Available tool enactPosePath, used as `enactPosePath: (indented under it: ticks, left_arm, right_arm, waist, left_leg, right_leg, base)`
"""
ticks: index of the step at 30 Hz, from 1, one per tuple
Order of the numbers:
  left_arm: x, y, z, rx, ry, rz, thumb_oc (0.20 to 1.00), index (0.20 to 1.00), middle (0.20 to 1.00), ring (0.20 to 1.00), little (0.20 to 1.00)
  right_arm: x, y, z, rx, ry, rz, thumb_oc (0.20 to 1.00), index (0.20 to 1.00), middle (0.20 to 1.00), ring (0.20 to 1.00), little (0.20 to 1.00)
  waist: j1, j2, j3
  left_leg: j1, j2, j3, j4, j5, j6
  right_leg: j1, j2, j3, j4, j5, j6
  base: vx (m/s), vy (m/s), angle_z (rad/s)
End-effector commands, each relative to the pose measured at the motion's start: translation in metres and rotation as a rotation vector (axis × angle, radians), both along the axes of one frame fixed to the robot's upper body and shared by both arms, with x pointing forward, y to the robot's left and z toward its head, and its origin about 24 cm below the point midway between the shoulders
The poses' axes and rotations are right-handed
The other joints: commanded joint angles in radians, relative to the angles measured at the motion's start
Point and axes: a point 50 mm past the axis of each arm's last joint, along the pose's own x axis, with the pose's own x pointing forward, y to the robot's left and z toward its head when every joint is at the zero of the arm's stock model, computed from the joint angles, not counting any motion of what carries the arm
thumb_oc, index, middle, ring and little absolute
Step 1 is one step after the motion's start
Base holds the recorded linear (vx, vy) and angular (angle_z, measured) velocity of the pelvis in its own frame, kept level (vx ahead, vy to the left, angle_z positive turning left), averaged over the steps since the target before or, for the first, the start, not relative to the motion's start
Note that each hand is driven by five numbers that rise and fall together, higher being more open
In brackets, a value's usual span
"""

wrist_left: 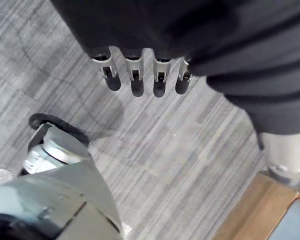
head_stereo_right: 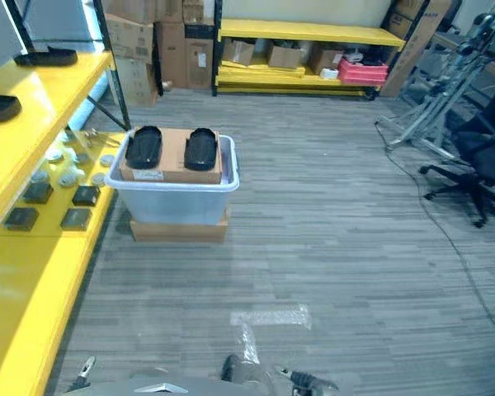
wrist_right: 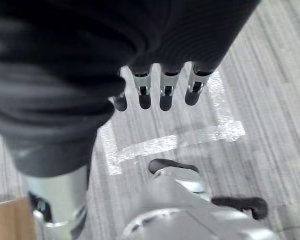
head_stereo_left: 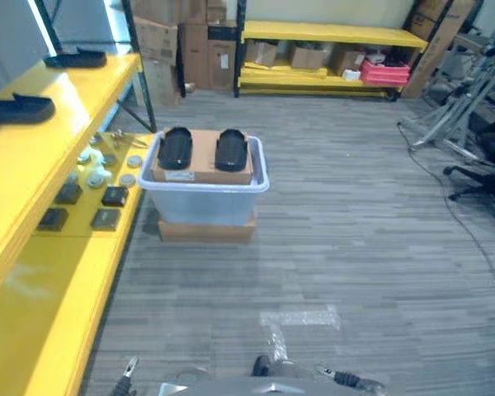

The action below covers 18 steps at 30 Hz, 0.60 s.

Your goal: Move parts from the plastic box to the shelf.

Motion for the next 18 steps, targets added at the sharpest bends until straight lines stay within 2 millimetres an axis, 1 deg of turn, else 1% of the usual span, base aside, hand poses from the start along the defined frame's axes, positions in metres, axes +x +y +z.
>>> enactPosePath:
  ticks: [1, 2, 3, 4, 5, 6, 7, 8, 9, 10, 11, 12, 13, 14, 15, 16, 17, 18]
  left_arm:
    - [0.003, 0.010, 0.003, 0.026, -0.046, 0.044, 1.000, 1.000, 1.000, 1.000, 1.000]
    - [0.005, 0.009, 0.003, 0.017, -0.055, 0.053, 1.000, 1.000, 1.000, 1.000, 1.000]
    - [0.006, 0.008, 0.003, 0.011, -0.064, 0.070, 1.000, 1.000, 1.000, 1.000, 1.000]
    - [0.010, 0.010, 0.004, 0.015, -0.080, 0.081, 1.000, 1.000, 1.000, 1.000, 1.000]
    - [0.013, 0.012, 0.005, 0.014, -0.087, 0.091, 1.000, 1.000, 1.000, 1.000, 1.000]
    - [0.014, 0.012, 0.005, 0.016, -0.088, 0.097, 1.000, 1.000, 1.000, 1.000, 1.000]
    - [0.017, 0.013, 0.006, 0.019, -0.090, 0.103, 1.000, 1.000, 1.000, 1.000, 1.000]
    - [0.017, 0.013, 0.006, 0.021, -0.090, 0.105, 1.000, 1.000, 1.000, 1.000, 1.000]
    - [0.018, 0.014, 0.006, 0.022, -0.086, 0.101, 1.000, 1.000, 1.000, 1.000, 1.000]
    - [0.018, 0.015, 0.006, 0.023, -0.084, 0.093, 1.000, 1.000, 1.000, 1.000, 1.000]
    - [0.018, 0.015, 0.006, 0.024, -0.083, 0.091, 1.000, 1.000, 1.000, 1.000, 1.000]
    - [0.017, 0.016, 0.007, 0.024, -0.085, 0.078, 1.000, 1.000, 1.000, 1.000, 1.000]
    - [0.017, 0.017, 0.007, 0.024, -0.090, 0.081, 1.000, 1.000, 1.000, 1.000, 1.000]
    - [0.012, 0.017, 0.006, 0.021, -0.093, 0.109, 1.000, 1.000, 1.000, 1.000, 1.000]
    - [0.005, 0.018, 0.006, 0.033, -0.084, 0.119, 1.000, 1.000, 1.000, 1.000, 1.000]
    - [0.003, 0.020, 0.006, 0.040, -0.079, 0.115, 1.000, 1.000, 1.000, 1.000, 1.000]
    - [0.004, 0.022, 0.006, 0.048, -0.073, 0.096, 1.000, 1.000, 1.000, 1.000, 1.000]
    - [0.005, 0.022, 0.007, 0.051, -0.072, 0.088, 1.000, 1.000, 1.000, 1.000, 1.000]
  right_arm:
    - [-0.024, -0.021, 0.002, -0.107, 0.101, 0.008, 1.000, 1.000, 1.000, 1.000, 1.000]
    - [-0.025, -0.025, 0.004, -0.124, 0.105, 0.006, 1.000, 1.000, 1.000, 1.000, 1.000]
    - [-0.027, -0.030, 0.005, -0.139, 0.106, 0.005, 1.000, 1.000, 1.000, 1.000, 1.000]
    - [-0.028, -0.033, 0.006, -0.149, 0.105, 0.003, 1.000, 1.000, 1.000, 1.000, 1.000]
    - [-0.030, -0.034, 0.006, -0.151, 0.111, 0.001, 1.000, 1.000, 1.000, 1.000, 1.000]
    - [-0.030, -0.034, 0.006, -0.151, 0.113, 0.002, 1.000, 1.000, 1.000, 1.000, 1.000]
    - [-0.034, -0.035, 0.006, -0.156, 0.114, 0.007, 1.000, 1.000, 1.000, 1.000, 1.000]
    - [-0.035, -0.035, 0.006, -0.157, 0.113, 0.009, 1.000, 1.000, 1.000, 1.000, 1.000]
    - [-0.036, -0.035, 0.005, -0.155, 0.110, 0.014, 1.000, 1.000, 1.000, 1.000, 1.000]
    - [-0.036, -0.035, 0.006, -0.154, 0.101, 0.019, 1.000, 1.000, 1.000, 1.000, 1.000]
    - [-0.036, -0.035, 0.006, -0.153, 0.098, 0.020, 1.000, 1.000, 1.000, 1.000, 1.000]
    - [-0.035, -0.036, 0.006, -0.150, 0.083, 0.022, 1.000, 1.000, 1.000, 1.000, 1.000]
    - [-0.031, -0.035, 0.007, -0.147, 0.067, 0.032, 1.000, 1.000, 1.000, 1.000, 1.000]
    - [-0.020, -0.031, 0.007, -0.140, 0.038, 0.059, 1.000, 1.000, 1.000, 1.000, 1.000]
    - [-0.007, -0.025, 0.007, -0.123, 0.014, 0.091, 1.000, 1.000, 1.000, 1.000, 1.000]
    - [-0.002, -0.019, 0.007, -0.103, 0.009, 0.104, 1.000, 1.000, 1.000, 1.000, 1.000]
    - [0.003, -0.013, 0.005, -0.083, 0.000, 0.109, 1.000, 1.000, 1.000, 1.000, 1.000]
    - [0.004, -0.011, 0.005, -0.078, -0.003, 0.108, 1.000, 1.000, 1.000, 1.000, 1.000]
  waist:
    - [0.033, -0.037, -0.008]
    - [0.038, -0.032, 0.000]
    - [0.040, -0.026, 0.008]
    - [0.044, -0.021, 0.018]
    - [0.047, -0.013, 0.021]
    - [0.048, -0.012, 0.023]
    - [0.052, 0.004, 0.021]
    - [0.055, 0.014, 0.022]
    - [0.062, 0.030, 0.021]
    - [0.068, 0.036, 0.028]
    - [0.069, 0.037, 0.029]
    - [0.076, 0.043, 0.034]
    - [0.079, 0.043, 0.040]
    - [0.091, 0.036, 0.037]
    - [0.114, 0.029, 0.022]
    - [0.127, 0.023, 0.008]
    - [0.141, 0.016, -0.011]
    - [0.145, 0.013, -0.014]
  left_leg:
    - [-0.162, 0.239, -0.099, 0.161, 0.059, 0.035]
    - [-0.202, 0.227, -0.093, 0.162, 0.073, 0.032]
    - [-0.221, 0.220, -0.084, 0.138, 0.078, 0.029]
    - [-0.212, 0.205, -0.048, 0.010, 0.072, 0.037]
    - [-0.209, 0.197, -0.011, -0.159, 0.096, 0.036]
    - [-0.206, 0.193, -0.001, -0.204, 0.107, 0.034]
    - [-0.219, 0.176, 0.027, -0.419, 0.177, 0.022]
    - [-0.224, 0.174, 0.036, -0.518, 0.224, 0.014]
    - [-0.248, 0.182, 0.040, -0.602, 0.301, 0.001]
    - [-0.268, 0.180, 0.039, -0.665, 0.339, -0.005]
    - [-0.270, 0.179, 0.039, -0.672, 0.344, -0.005]
    - [-0.316, 0.186, 0.029, -0.667, 0.365, -0.008]
    - [-0.325, 0.185, 0.033, -0.636, 0.361, -0.008]
    - [-0.328, 0.167, 0.023, -0.595, 0.326, -0.001]
    - [-0.336, 0.150, 0.027, -0.527, 0.291, 0.021]
    - [-0.339, 0.143, 0.041, -0.495, 0.264, 0.038]
    - [-0.322, 0.137, 0.066, -0.492, 0.244, 0.059]
    - [-0.314, 0.129, 0.070, -0.493, 0.235, 0.068]
  right_leg:
    - [0.055, -0.057, -0.030, -0.268, 0.159, 0.168]
    - [0.072, -0.046, -0.036, -0.282, 0.151, 0.162]
    - [0.088, -0.037, -0.041, -0.293, 0.145, 0.160]
    - [0.115, -0.030, -0.051, -0.309, 0.136, 0.166]
    - [0.136, -0.021, -0.061, -0.320, 0.136, 0.174]
    - [0.144, -0.021, -0.063, -0.323, 0.137, 0.177]
    - [0.165, -0.012, -0.065, -0.323, 0.144, 0.194]
    - [0.175, -0.006, -0.062, -0.317, 0.146, 0.201]
    - [0.187, 0.008, -0.052, -0.307, 0.147, 0.204]
    - [0.201, 0.012, -0.044, -0.289, 0.138, 0.204]
    - [0.203, 0.012, -0.043, -0.286, 0.136, 0.204]
    - [0.210, 0.019, -0.038, -0.266, 0.125, 0.197]
    - [0.218, 0.016, -0.051, -0.245, 0.103, 0.193]
    - [0.230, 0.002, -0.056, -0.201, 0.049, 0.192]
    - [0.259, -0.007, -0.050, -0.145, -0.020, 0.185]
    - [0.289, -0.008, -0.052, -0.114, -0.072, 0.181]
    - [0.312, -0.016, -0.071, -0.072, -0.107, 0.183]
    - [0.313, -0.022, -0.077, -0.051, -0.106, 0.188]
  base:
    - [0.28, -0.090, 0.14]
    - [0.23, -0.013, 0.21]
    - [0.29, 0.058, 0.06]
    - [0.35, 0.135, -0.18]
    - [0.32, 0.151, -0.17]
    - [0.41, 0.238, -0.01]
    - [0.40, 0.233, 0.09]
    - [0.55, 0.303, 0.20]
    - [0.49, 0.237, 0.17]
    - [0.40, 0.181, 0.10]
    - [0.33, 0.149, -0.06]
    - [0.26, 0.131, -0.21]
    - [0.48, 0.218, -0.49]
    - [0.59, 0.273, -0.80]
    - [0.63, 0.252, -0.91]
    - [0.52, 0.197, -0.80]
    - [0.31, 0.099, -0.64]
    - [0.29, 0.139, -0.49]
